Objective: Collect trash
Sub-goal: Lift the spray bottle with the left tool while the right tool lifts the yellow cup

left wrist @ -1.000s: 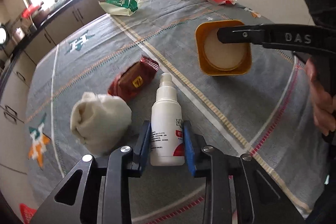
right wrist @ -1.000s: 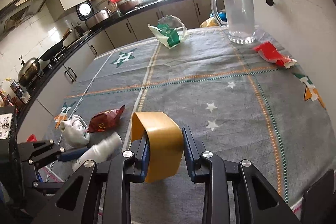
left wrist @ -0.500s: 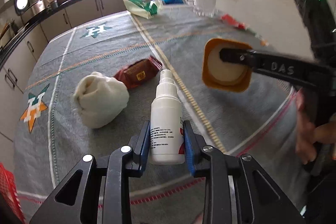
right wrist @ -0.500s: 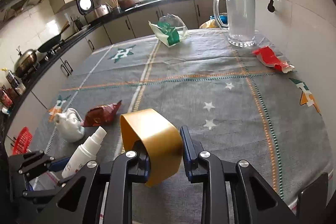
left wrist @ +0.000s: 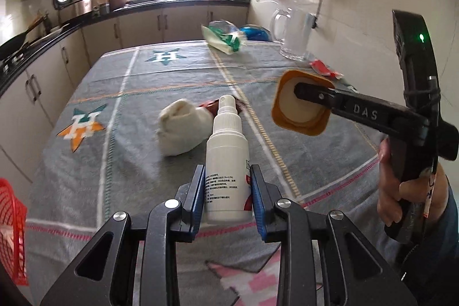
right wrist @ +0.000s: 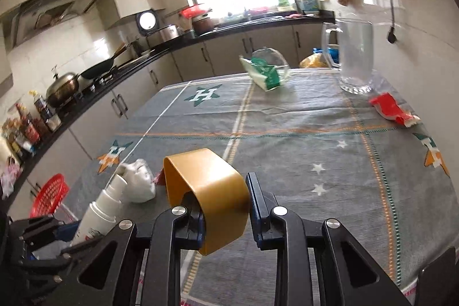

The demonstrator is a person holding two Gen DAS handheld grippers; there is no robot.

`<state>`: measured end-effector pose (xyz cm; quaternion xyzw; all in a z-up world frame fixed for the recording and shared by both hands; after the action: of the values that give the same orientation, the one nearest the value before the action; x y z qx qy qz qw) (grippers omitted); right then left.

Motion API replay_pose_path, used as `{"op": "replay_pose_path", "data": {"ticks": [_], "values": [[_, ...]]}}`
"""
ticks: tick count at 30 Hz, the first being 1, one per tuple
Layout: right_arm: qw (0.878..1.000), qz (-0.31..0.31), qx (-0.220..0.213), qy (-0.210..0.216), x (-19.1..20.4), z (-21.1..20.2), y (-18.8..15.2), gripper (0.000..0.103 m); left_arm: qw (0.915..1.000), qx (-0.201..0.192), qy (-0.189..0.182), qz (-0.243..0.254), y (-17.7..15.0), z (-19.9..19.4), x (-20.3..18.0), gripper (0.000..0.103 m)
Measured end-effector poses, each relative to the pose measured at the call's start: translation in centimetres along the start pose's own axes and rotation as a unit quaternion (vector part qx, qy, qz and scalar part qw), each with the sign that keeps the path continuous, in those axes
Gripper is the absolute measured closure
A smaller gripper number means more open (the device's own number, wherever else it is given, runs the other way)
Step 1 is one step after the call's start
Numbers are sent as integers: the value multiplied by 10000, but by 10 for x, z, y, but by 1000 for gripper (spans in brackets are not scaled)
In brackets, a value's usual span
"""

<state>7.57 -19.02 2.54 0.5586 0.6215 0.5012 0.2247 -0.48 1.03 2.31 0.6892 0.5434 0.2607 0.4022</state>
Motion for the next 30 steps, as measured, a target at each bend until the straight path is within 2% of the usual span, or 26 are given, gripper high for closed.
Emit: {"op": "replay_pose_path", "data": {"ticks": [7,16,30], "values": [[9990,-376,178,-176,24,2,-12,77,9997,-81,128,-198,-9,-17,22,74],[9955,-887,68,-316,61,-26,-21,77,9991,-204,168,-343,-15,-38,40,74],[9917,-1267,75,-208,99,-33,-27,77,9980,-316,300,-448,-22,-57,58,74]]}}
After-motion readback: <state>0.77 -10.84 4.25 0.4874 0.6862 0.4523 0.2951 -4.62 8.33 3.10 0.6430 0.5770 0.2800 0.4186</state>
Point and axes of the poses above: each gripper's, at about its wrist camera, not at the fingertips, and z roughly the way its jaws point, x to its left, y to its top, the point moved 4 cm from there along z, roughly the way its jaws point, and after that the axes turned 11 degrees about -x, right-handed, at the moved point
